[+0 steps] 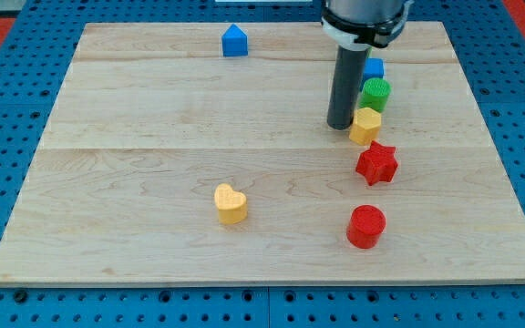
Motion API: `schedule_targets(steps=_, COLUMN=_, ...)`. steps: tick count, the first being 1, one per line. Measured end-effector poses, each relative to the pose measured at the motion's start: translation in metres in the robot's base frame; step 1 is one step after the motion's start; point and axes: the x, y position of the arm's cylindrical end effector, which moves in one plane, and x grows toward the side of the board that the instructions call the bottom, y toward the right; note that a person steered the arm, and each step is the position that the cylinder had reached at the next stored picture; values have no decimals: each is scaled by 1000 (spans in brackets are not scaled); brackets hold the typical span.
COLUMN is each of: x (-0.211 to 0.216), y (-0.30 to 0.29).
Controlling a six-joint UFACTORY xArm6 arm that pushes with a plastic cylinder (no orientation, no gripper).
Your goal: Move yellow heart to the top of red circle
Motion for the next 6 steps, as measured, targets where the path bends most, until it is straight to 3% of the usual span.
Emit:
schedule_targets(steps=1, x=0, y=5)
schedule_targets(steps=3, x=0, y=-106)
schedule_targets(steps=4, x=27, y=-147)
schedule_targets(steps=6, x=121, y=-177)
